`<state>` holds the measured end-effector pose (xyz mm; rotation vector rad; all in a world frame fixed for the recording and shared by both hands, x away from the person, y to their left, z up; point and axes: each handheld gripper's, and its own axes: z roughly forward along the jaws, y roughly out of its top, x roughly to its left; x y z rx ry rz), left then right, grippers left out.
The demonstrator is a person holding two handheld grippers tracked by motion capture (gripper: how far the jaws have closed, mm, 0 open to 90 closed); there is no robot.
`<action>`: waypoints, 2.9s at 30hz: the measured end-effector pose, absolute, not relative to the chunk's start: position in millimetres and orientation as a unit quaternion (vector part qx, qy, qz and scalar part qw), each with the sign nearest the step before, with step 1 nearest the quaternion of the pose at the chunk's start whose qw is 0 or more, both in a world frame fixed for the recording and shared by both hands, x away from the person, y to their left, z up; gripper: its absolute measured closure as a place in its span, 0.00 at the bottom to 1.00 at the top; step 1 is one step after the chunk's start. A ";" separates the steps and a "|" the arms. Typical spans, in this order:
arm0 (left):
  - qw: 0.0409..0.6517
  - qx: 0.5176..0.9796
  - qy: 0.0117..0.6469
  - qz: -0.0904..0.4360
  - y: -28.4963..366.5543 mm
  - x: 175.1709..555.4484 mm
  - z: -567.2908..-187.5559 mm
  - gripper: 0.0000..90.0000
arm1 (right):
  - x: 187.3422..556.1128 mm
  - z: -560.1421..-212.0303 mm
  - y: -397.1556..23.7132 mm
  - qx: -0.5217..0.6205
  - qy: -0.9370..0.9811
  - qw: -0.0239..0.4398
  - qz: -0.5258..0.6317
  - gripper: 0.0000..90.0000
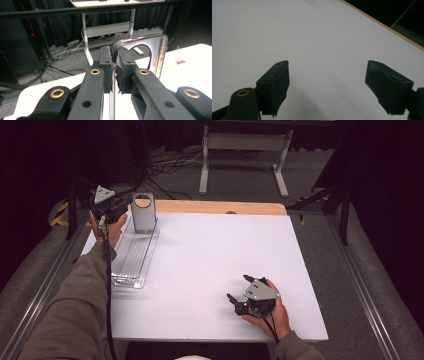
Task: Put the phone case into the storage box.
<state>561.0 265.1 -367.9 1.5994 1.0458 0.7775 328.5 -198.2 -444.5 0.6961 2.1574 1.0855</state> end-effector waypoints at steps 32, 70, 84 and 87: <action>0.476 0.681 0.456 0.318 277.1 567.5 -377.0 0.82 | 328.1 -447.1 -188.7 0.237 0.837 0.310 0.384 0.23; 0.457 0.691 0.433 0.356 271.1 542.4 -365.4 0.34 | 327.8 -439.9 -192.8 0.237 0.825 0.319 0.401 0.23; 0.478 0.698 0.414 0.337 272.6 531.1 -364.4 0.10 | 330.4 -437.1 -194.6 0.244 0.819 0.321 0.409 0.22; 0.482 0.703 0.403 0.333 272.4 525.7 -363.7 0.09 | 330.7 -436.0 -196.0 0.248 0.815 0.322 0.413 0.21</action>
